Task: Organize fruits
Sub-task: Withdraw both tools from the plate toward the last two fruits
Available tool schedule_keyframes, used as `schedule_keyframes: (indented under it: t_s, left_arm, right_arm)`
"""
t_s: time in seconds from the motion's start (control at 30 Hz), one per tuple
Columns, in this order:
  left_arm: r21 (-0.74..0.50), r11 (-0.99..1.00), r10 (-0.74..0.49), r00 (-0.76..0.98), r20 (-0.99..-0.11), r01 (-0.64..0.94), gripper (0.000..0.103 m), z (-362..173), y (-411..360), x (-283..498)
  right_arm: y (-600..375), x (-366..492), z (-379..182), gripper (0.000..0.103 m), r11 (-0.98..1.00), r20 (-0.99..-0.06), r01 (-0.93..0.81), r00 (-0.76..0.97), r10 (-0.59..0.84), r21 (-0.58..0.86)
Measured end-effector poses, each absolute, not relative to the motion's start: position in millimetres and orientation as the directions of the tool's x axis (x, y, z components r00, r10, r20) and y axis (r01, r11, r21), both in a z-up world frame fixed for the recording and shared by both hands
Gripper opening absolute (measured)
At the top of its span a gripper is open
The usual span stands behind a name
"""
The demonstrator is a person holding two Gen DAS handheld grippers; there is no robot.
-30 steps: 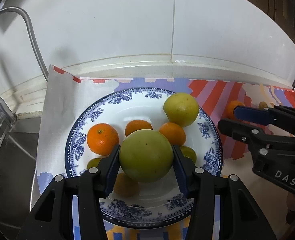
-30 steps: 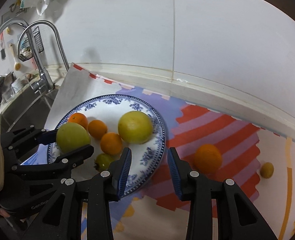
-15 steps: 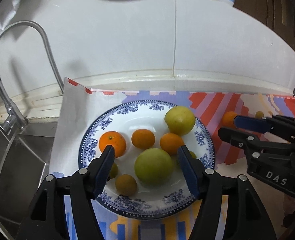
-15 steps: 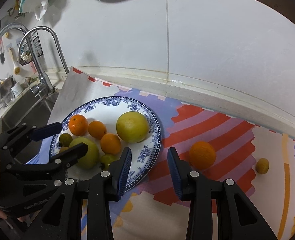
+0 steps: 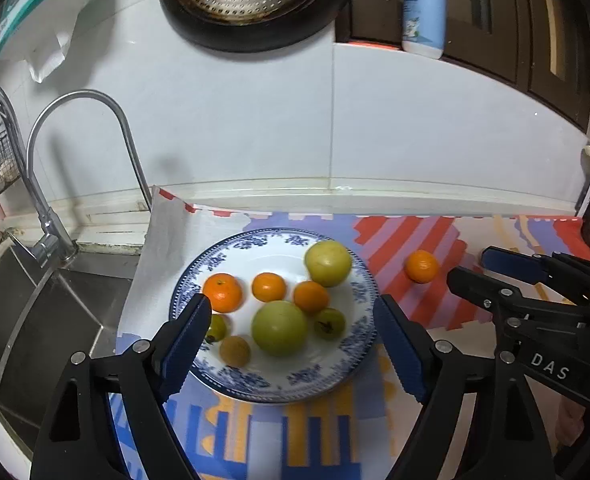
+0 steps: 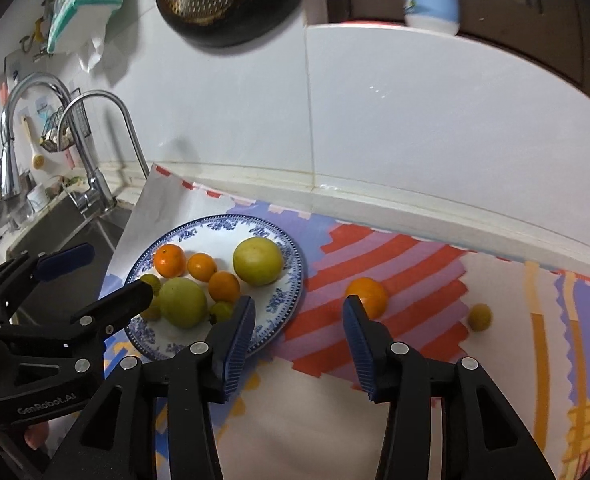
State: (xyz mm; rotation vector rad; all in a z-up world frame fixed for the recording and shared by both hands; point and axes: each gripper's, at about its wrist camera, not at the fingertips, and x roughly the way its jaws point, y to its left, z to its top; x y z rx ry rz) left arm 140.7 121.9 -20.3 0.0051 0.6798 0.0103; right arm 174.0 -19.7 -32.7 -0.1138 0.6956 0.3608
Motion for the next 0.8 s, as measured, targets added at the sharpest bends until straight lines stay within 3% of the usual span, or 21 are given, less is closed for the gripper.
schedule_keyframes:
  t_s: [0.43,0.8]
  left_arm:
    - [0.005,0.999,-0.027,0.802,-0.596,0.038,0.094,-10,72,122]
    - [0.02,0.994,-0.08,0.822,-0.563,0.11,0.095,-8,37,129]
  right_arm:
    - [-79,141,-17,0.06,0.963,-0.625,-0.268,0.751,0.213,0.007]
    - [-118,139,-12,0.06,0.98,-0.606,-0.199,0.781,0.151,-0.011]
